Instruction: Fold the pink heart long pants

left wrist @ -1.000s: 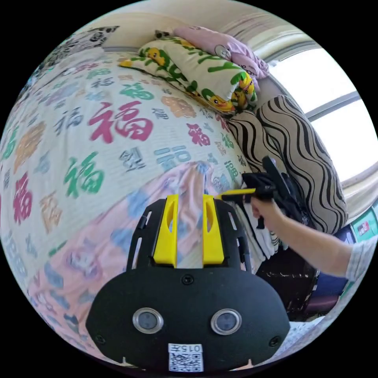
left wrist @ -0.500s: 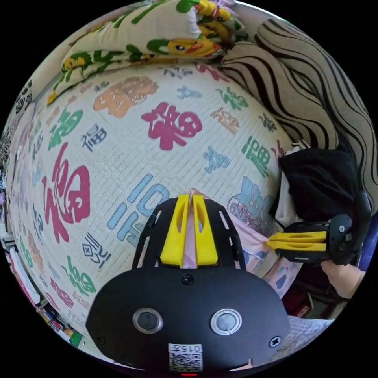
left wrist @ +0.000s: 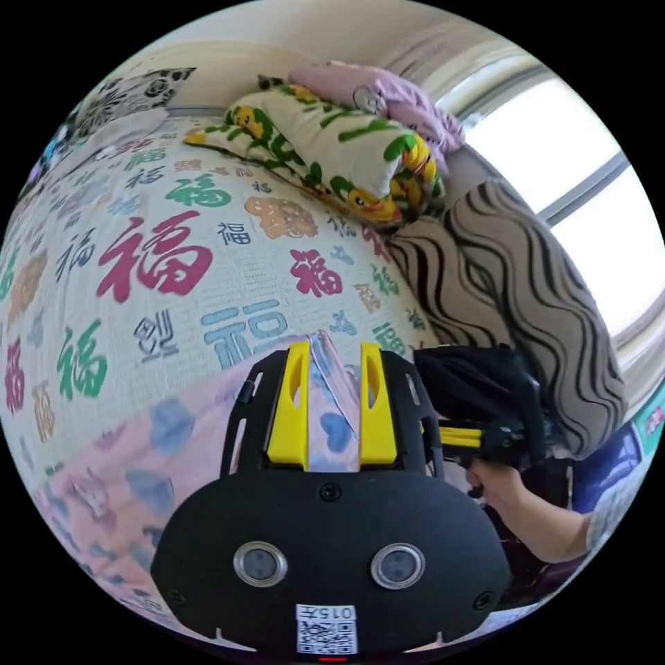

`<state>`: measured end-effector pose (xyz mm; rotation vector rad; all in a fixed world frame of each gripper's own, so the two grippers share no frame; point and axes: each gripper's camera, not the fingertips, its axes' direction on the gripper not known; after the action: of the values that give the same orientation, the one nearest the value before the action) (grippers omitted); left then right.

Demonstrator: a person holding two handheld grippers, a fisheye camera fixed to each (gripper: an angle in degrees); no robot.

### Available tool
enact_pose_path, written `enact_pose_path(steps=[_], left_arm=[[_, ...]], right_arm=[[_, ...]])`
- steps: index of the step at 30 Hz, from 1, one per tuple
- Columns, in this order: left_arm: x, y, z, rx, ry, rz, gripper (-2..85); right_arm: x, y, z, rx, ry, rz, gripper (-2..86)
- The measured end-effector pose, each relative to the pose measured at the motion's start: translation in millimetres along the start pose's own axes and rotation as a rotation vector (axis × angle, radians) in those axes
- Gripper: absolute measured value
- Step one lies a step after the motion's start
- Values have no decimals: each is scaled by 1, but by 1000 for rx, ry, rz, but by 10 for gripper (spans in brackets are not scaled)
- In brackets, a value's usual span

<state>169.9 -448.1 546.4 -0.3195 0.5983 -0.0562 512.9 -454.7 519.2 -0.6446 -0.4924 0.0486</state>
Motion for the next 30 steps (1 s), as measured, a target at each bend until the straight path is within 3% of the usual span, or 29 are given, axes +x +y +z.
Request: enact_pose_path(steps=[5, 7, 11, 13, 16, 22, 27, 30], left_arm=[[-58, 139, -94, -36, 16, -294, 89], [-102, 221, -145, -104, -102, -529, 91], [-157, 328, -239, -127, -333, -808, 112], [-190, 385, -302, -68, -450, -954, 116], [-230, 446, -367, 93, -480, -1138, 119], [-297, 513, -434, 328, -456, -1257, 128], [-347, 542, -448, 360, -393, -1263, 123], [-371, 557, -451, 288, -374, -1274, 96]], right_arm=[[-43, 36, 2, -80, -112, -72, 43], [-68, 44, 12, -132, -129, -131, 45], [-137, 54, 34, -227, -208, -257, 48], [-171, 53, 41, -244, -244, -317, 49], [-234, 45, 48, -258, -315, -424, 55], [-377, 19, 58, -257, -329, -687, 67], [-477, 13, 86, -309, -304, -809, 58], [-517, 22, 124, -421, -266, -820, 54]])
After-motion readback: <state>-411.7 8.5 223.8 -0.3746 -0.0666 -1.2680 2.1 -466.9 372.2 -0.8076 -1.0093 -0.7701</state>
